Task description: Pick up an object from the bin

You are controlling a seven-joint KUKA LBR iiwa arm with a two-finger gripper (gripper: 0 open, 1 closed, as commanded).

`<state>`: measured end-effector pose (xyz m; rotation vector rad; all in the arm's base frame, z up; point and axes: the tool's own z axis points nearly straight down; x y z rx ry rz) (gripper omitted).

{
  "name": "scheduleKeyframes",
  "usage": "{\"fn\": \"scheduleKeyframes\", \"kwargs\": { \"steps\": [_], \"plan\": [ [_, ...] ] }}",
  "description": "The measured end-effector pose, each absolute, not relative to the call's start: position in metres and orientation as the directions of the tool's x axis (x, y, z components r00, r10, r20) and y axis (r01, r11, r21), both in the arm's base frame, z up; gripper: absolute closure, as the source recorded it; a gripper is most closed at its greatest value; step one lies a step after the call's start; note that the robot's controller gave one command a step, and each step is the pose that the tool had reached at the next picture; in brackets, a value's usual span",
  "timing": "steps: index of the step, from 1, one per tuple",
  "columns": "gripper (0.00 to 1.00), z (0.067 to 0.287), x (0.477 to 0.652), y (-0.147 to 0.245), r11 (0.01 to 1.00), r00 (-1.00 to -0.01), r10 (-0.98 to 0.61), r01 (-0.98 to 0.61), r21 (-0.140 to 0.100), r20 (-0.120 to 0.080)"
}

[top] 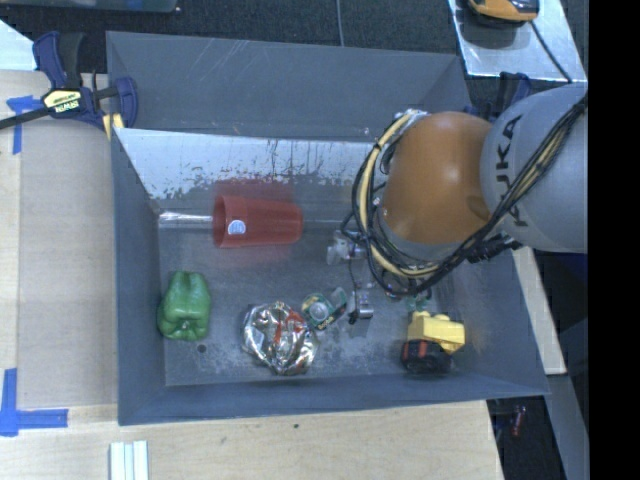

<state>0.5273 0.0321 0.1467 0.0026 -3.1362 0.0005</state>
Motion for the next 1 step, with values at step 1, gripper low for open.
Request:
{"fn": "scheduleKeyframes", "kwargs": {
  "steps": [1],
  "plan": [
    [0.00, 0.1513, 0.5292, 0.0321, 1.000, -1.000, 0.000, 0.000, 0.000, -0.003]
  ]
}}
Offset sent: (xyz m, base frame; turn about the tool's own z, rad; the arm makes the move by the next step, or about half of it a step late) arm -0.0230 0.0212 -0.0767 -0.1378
